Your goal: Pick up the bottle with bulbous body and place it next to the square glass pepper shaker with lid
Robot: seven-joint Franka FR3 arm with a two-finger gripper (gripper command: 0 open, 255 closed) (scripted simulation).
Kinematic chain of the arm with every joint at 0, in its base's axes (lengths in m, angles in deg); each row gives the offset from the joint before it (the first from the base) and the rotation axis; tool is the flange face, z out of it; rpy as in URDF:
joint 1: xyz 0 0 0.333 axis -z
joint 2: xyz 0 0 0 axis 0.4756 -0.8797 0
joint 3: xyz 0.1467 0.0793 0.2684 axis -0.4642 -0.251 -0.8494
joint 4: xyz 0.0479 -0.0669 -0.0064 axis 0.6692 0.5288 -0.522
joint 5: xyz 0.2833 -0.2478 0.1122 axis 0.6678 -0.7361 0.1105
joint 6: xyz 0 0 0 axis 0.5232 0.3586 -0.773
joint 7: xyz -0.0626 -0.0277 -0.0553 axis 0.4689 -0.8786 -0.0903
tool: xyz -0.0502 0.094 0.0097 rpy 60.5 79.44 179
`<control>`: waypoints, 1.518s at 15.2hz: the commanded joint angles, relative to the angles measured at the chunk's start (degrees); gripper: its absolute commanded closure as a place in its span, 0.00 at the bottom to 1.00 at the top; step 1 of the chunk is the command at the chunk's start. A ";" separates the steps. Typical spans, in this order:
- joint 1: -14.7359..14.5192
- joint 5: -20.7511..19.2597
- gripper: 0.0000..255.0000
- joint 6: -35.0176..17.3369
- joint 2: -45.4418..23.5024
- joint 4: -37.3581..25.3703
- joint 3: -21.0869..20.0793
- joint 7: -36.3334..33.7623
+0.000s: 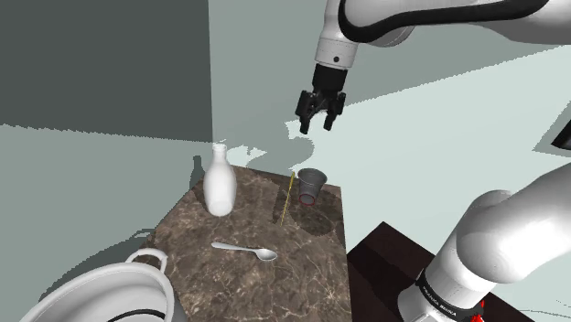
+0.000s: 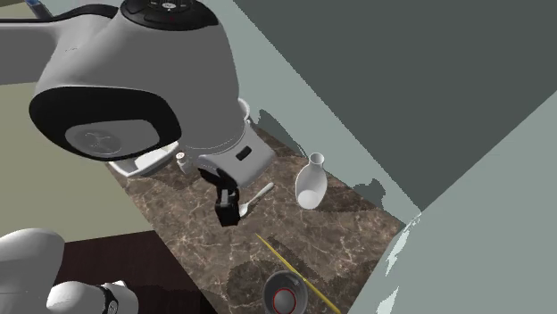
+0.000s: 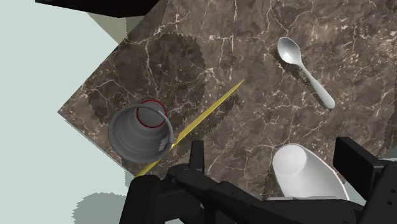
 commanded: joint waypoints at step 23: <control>-9.07 -14.27 0.00 1.03 -56.31 -53.20 -6.79 -18.28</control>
